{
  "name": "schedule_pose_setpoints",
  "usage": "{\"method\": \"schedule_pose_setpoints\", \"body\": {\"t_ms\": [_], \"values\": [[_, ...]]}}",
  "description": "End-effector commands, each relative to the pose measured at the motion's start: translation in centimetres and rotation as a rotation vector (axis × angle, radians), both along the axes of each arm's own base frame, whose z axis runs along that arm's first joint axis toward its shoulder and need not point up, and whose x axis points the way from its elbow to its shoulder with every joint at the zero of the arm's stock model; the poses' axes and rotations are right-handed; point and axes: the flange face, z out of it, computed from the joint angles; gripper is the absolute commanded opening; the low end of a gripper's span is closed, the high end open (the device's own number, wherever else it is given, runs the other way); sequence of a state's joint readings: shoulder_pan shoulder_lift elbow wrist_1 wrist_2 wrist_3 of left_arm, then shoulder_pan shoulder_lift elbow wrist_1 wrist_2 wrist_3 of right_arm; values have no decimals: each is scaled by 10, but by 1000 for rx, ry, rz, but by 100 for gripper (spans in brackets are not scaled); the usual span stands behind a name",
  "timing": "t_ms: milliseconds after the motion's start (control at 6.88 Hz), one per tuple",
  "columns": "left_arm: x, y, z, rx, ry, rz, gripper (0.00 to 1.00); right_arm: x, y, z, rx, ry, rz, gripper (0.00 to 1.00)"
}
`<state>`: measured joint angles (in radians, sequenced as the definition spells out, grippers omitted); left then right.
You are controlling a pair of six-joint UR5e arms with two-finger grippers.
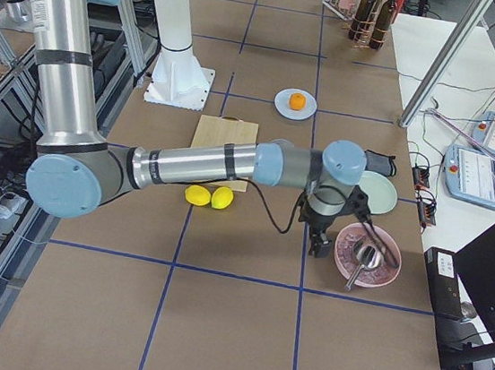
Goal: Pick orange to plate
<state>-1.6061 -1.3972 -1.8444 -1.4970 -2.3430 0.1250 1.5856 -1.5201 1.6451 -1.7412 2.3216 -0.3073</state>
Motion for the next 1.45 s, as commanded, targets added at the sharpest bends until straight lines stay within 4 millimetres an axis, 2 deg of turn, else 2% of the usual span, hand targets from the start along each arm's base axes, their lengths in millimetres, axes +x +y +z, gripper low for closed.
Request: {"method": "schedule_pose_setpoints", "body": {"t_ms": [0, 436, 1308], "values": [[0, 0, -2, 2, 5, 1, 100, 8, 49, 40, -89, -2, 59, 100], [1, 0, -11, 20, 29, 2, 100, 7, 50, 36, -88, 2, 67, 100], [3, -4, -17, 37, 27, 7, 100, 7, 48, 35, -73, 0, 67, 100]]}}
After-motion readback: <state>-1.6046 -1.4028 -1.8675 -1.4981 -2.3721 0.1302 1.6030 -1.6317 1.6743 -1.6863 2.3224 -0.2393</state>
